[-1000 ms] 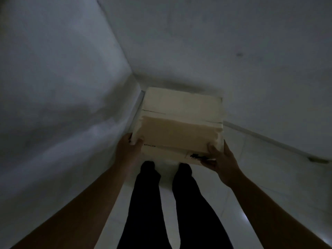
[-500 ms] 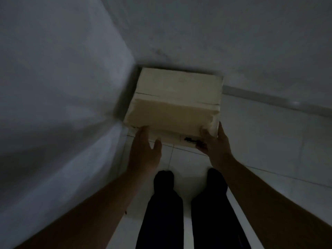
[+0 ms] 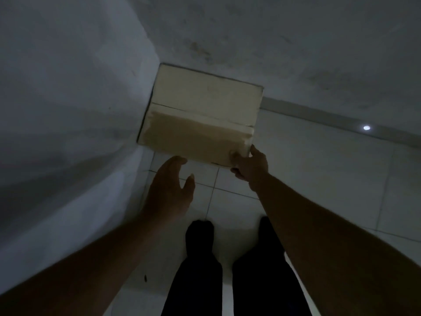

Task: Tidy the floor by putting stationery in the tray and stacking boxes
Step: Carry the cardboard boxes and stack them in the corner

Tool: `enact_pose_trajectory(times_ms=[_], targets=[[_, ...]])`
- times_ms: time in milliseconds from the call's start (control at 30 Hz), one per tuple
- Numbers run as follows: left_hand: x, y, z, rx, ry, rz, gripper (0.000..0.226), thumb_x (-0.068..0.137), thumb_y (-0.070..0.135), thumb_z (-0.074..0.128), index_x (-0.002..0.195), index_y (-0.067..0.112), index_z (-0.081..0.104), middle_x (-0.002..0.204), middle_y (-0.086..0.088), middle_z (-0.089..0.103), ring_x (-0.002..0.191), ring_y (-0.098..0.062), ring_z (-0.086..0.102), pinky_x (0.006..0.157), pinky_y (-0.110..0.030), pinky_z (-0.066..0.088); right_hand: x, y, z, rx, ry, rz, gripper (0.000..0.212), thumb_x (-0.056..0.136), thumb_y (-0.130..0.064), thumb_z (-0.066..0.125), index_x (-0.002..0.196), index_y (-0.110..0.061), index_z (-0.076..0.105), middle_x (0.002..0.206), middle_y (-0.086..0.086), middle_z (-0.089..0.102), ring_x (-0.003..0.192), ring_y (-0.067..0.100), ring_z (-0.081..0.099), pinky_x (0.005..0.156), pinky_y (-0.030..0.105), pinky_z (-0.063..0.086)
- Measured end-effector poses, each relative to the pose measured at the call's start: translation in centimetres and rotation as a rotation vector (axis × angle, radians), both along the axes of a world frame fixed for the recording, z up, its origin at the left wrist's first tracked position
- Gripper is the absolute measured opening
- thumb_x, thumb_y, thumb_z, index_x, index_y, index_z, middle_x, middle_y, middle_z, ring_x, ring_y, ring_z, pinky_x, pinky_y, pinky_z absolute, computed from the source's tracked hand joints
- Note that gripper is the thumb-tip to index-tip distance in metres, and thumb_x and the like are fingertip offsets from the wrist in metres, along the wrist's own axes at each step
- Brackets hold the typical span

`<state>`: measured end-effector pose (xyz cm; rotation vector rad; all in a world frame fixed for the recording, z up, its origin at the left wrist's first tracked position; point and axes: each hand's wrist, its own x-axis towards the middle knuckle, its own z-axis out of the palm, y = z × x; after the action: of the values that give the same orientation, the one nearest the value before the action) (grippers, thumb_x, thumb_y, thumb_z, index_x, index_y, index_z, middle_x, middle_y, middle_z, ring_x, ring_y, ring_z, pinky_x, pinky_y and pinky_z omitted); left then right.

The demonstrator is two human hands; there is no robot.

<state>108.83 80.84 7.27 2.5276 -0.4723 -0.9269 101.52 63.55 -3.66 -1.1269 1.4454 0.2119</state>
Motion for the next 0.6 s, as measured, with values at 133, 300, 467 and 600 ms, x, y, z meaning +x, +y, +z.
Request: enact_pose_trajectory(times_ms=[133,300,467,600], targets=[[0.5,-0.4,1.3,-0.009,-0.027,-0.040,0.048,0.094,0.028,0.051,0.139,0.017,0.039,0.148,0.000,0.038,0.136,-0.017,0.035,0.102,-0.021,0.026,-0.2,-3.0,2.2,-0.061,0.076,0.359,0.063,0.088,-0.034,0.066,0.143,-0.018,0.041,0.124,0.014,0.059,0.092,0.032,0.068,0.080,0.045,0.059],[-0.4,-1.2,4.3,-0.028,-0.027,-0.125,0.048,0.095,0.027,0.050,0.140,0.017,0.037,0.148,-0.002,0.037,0.137,-0.019,0.034,0.103,-0.022,0.025,-2.8,-5.1,7.3,-0.154,0.024,0.452,0.032,0.088,-0.025,0.066,0.117,-0.013,0.060,0.108,0.013,0.069,0.091,0.026,0.071,0.075,0.036,0.058],[-3.4,-2.9,8.9,-0.106,-0.007,-0.286,0.048,0.095,0.027,0.049,0.140,0.015,0.038,0.149,-0.003,0.036,0.138,-0.017,0.032,0.111,-0.026,0.026,-8.4,-5.4,15.4,-0.231,-0.066,0.387,0.014,0.091,-0.024,0.062,0.102,-0.018,0.063,0.093,0.003,0.072,0.076,0.013,0.072,0.056,0.024,0.052],[-6.9,-4.8,12.7,-0.199,0.021,-0.406,0.044,0.094,0.023,0.051,0.135,0.010,0.044,0.141,-0.008,0.046,0.132,-0.020,0.040,0.105,-0.019,0.025,-14.2,-4.8,20.9,-0.336,-0.081,0.285,0.005,0.094,-0.025,0.058,0.091,-0.025,0.061,0.090,-0.006,0.071,0.074,-0.001,0.068,0.054,0.017,0.049]])
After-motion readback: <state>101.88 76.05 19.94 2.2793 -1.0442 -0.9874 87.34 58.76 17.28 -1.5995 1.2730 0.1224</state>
